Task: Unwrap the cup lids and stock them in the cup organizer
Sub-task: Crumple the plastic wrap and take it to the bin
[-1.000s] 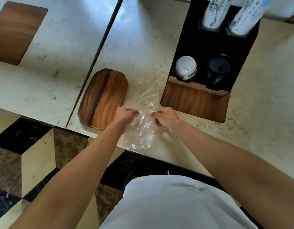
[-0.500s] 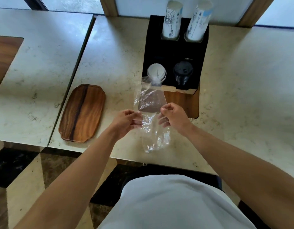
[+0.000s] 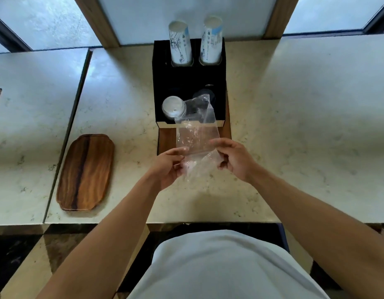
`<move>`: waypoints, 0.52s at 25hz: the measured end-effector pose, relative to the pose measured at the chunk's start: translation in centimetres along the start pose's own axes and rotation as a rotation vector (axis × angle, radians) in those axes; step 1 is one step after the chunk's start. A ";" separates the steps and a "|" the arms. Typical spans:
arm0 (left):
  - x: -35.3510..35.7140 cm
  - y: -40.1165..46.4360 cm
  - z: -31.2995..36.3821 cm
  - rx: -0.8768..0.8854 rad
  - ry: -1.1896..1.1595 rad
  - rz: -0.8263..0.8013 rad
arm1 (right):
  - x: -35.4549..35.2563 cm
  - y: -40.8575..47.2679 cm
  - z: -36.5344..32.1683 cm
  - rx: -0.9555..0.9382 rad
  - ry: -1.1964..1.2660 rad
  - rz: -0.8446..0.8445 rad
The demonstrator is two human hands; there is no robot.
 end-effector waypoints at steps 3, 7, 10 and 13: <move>1.1 -0.2 -0.4 -0.044 -0.172 -0.044 | -0.5 -0.5 0.7 0.106 0.156 -0.057; 1.6 -0.6 -1.0 -0.147 -0.275 -0.056 | -0.9 -0.7 1.0 0.107 0.041 -0.200; 1.3 -0.8 -1.5 -0.217 -0.298 -0.076 | -0.7 -0.5 1.4 0.077 -0.236 -0.201; 1.0 -1.3 -1.8 -0.250 -0.174 -0.186 | -0.9 -0.2 1.3 0.024 -0.319 -0.040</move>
Point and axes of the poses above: each hand's wrist, its own y-axis towards the middle knuckle, its own x-axis out of the palm, z = x × y, the point moved 5 cm from there along y, towards the middle knuckle, and after that the axes turned 2 degrees about -z, right-handed, at the moved point
